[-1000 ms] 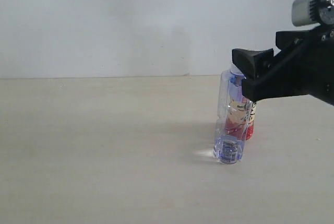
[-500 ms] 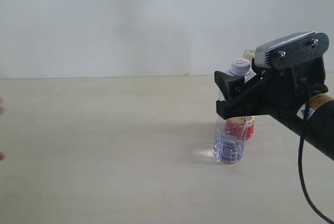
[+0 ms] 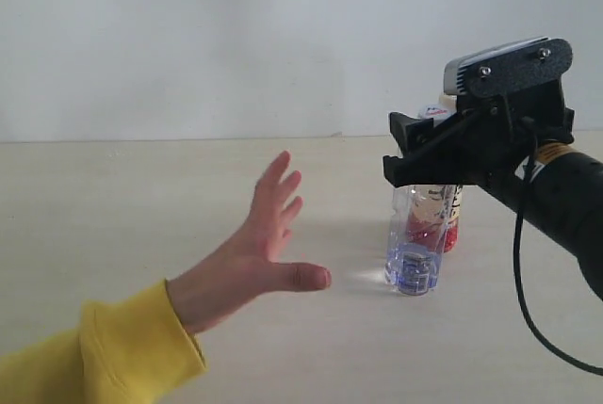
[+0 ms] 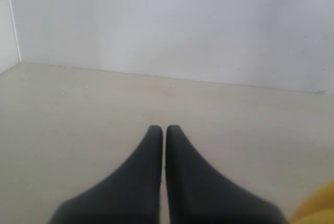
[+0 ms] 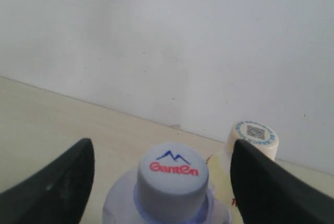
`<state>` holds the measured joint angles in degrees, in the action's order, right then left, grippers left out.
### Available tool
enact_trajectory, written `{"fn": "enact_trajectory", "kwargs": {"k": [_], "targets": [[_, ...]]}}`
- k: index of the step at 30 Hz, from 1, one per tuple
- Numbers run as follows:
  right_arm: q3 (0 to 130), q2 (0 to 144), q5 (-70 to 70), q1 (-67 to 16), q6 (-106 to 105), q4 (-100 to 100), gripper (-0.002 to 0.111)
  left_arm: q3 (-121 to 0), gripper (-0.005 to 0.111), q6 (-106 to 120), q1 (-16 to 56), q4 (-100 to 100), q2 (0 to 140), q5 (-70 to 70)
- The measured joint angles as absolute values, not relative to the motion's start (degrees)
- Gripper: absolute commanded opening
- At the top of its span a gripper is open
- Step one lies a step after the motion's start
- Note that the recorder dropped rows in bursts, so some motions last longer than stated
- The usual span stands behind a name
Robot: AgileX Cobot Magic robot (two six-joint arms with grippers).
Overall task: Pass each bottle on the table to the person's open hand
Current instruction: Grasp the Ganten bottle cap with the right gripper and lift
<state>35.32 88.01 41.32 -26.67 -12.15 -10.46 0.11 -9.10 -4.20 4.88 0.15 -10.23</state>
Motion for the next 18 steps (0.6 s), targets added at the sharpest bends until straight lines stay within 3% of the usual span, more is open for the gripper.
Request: {"fn": "enact_trajectory", "kwargs": {"k": [8, 13, 18], "targets": [[36.97, 91.05, 42.18, -26.67, -12.65, -12.44, 0.066, 0.11, 0.004, -9.1, -4.2, 4.88, 0.15, -10.23], [37.0, 91.3, 42.3, -26.67, -14.31, -14.11, 0.039, 0.11, 0.004, -9.1, -4.2, 4.88, 0.15, -10.23], [37.0, 91.3, 42.3, -26.67, -14.62, -14.34, -0.001, 0.11, 0.004, -9.1, -4.2, 4.88, 0.15, -10.23]]}}
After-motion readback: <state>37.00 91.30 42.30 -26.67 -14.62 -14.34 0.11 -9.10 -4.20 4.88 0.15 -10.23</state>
